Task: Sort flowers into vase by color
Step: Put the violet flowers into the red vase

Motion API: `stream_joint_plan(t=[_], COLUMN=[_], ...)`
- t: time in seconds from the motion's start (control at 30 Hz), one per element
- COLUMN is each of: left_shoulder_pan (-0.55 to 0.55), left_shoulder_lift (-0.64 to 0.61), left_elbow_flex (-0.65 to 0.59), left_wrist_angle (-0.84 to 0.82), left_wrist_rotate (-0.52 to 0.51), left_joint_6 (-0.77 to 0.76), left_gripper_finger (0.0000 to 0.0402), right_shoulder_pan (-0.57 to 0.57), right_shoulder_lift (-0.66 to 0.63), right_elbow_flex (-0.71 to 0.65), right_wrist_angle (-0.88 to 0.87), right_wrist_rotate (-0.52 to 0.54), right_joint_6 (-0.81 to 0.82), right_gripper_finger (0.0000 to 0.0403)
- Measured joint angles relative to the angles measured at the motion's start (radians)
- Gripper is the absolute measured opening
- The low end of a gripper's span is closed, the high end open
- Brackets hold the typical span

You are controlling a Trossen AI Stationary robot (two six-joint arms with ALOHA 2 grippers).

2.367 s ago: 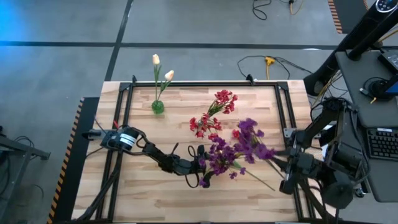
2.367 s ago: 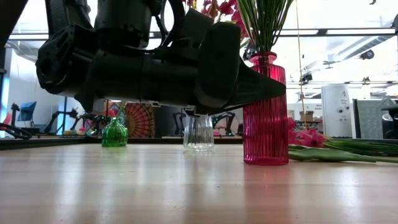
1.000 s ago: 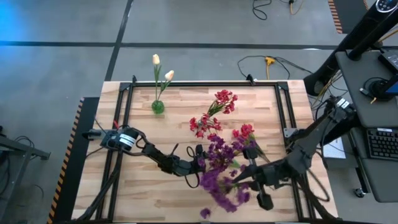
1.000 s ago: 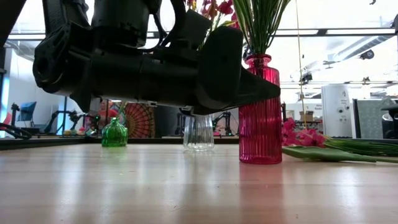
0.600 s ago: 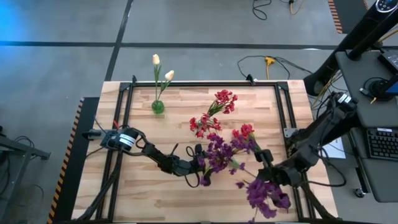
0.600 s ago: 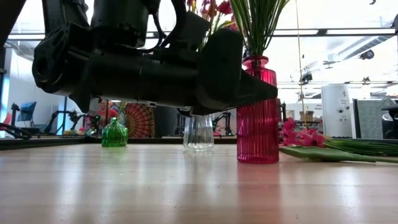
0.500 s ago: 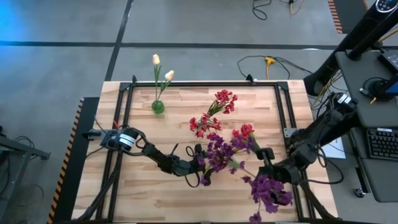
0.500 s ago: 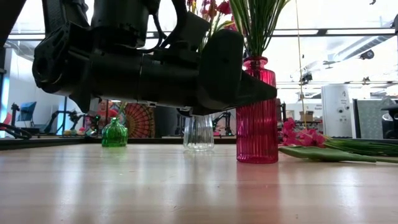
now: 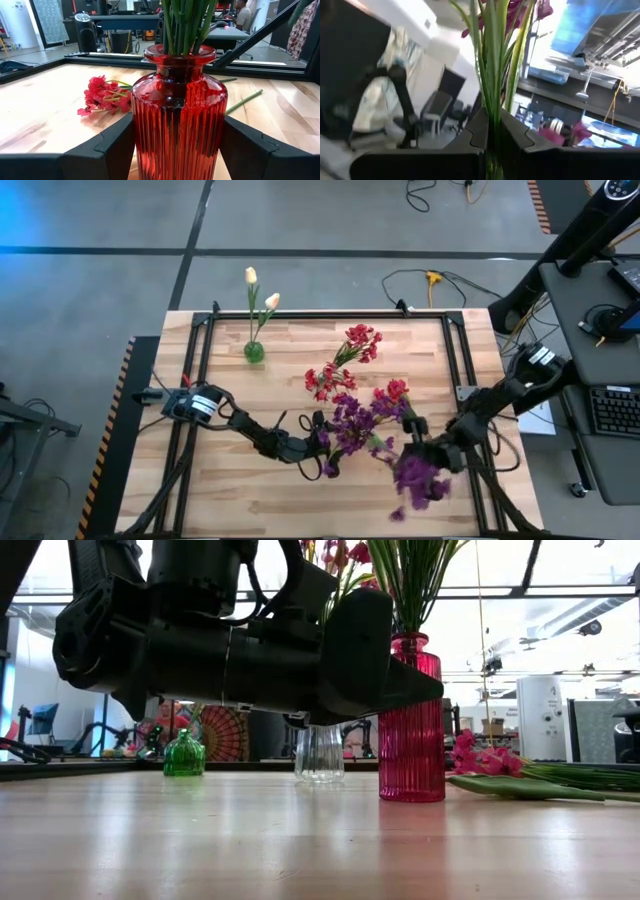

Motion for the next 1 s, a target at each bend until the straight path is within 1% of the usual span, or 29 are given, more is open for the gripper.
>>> stream_joint_plan(t=[0.13,0.3,0.5,0.67,1.0], left_shoulder_pan=[0.000,0.000,0.000,0.000,0.000], left_shoulder_lift=[0.000,0.000,0.000,0.000,0.000], left_elbow_flex=[0.000,0.000,0.000,0.000,0.000], left_wrist_angle=[-0.002,-0.003,-0.007,-0.008,-0.010], left_wrist_rotate=[0.000,0.000,0.001,0.002,0.010], left_joint_6=[0.000,0.000,0.000,0.000,0.000], left_gripper_finger=[0.0231,0.0231,0.0231,0.0231,0.0231], right_shoulder_pan=[-0.027,-0.064,-0.105,-0.132,-0.178], right_shoulder_lift=[0.069,0.126,0.152,0.148,0.157], right_elbow_flex=[0.041,0.092,0.128,0.140,0.139], right_wrist_angle=[-0.004,-0.004,-0.005,-0.003,-0.003], right_wrist_rotate=[0.006,0.008,0.008,0.008,0.003], right_joint_6=[-0.016,-0.045,-0.072,-0.110,-0.097], right_gripper_finger=[0.0018,0.0018,0.0018,0.0018,0.0018])
